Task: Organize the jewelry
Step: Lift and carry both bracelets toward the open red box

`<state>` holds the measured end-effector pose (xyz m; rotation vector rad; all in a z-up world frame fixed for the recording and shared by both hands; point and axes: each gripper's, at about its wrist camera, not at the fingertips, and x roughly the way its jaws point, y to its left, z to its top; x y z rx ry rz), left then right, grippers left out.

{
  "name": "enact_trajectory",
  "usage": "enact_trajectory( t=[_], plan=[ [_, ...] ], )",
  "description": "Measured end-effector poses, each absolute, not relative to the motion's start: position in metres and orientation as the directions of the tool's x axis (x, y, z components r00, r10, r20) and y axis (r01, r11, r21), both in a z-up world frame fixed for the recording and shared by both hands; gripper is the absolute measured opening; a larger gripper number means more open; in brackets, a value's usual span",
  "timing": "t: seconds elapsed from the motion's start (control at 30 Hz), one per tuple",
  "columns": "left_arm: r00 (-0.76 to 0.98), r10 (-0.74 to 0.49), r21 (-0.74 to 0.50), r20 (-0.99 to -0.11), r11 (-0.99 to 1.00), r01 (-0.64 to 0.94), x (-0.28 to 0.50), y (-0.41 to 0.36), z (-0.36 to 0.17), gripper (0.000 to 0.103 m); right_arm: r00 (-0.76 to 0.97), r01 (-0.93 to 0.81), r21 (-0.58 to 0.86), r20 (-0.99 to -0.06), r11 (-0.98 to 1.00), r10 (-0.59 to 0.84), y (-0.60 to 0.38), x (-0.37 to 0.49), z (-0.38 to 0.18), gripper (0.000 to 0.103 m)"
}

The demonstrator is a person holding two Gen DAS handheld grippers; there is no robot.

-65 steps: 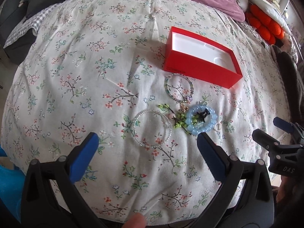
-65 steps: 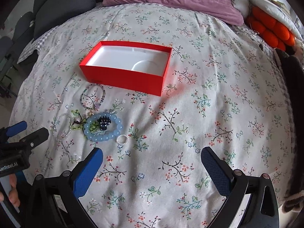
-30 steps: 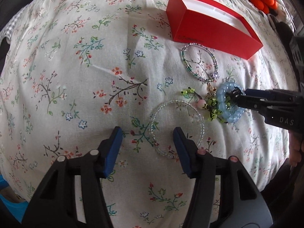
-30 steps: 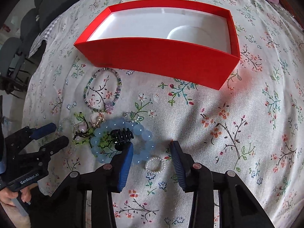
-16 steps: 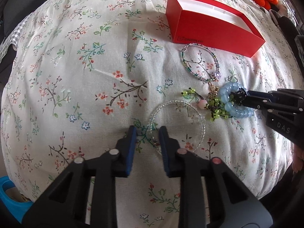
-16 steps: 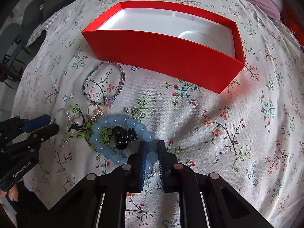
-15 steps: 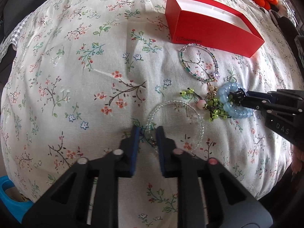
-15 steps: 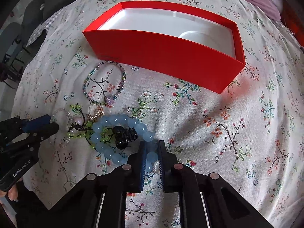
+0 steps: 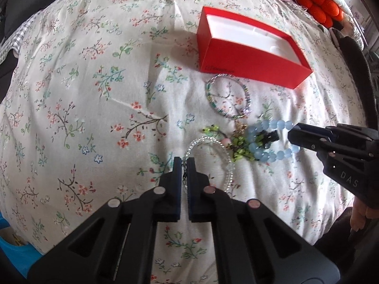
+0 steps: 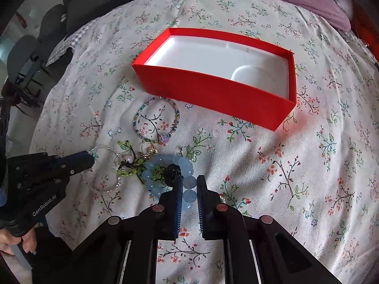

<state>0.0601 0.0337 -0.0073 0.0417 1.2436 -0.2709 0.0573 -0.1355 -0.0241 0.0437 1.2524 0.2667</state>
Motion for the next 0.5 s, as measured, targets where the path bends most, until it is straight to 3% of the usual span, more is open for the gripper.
enact_trajectory(
  t=[0.5],
  plan=[
    [0.378, -0.257, -0.172, -0.889, 0.954, 0.245, 0.064, 0.018, 0.041, 0.005, 0.395, -0.21, 0.209, -0.876, 0.955, 0.278, -0.138, 0.051, 0.039, 0.012]
  ],
)
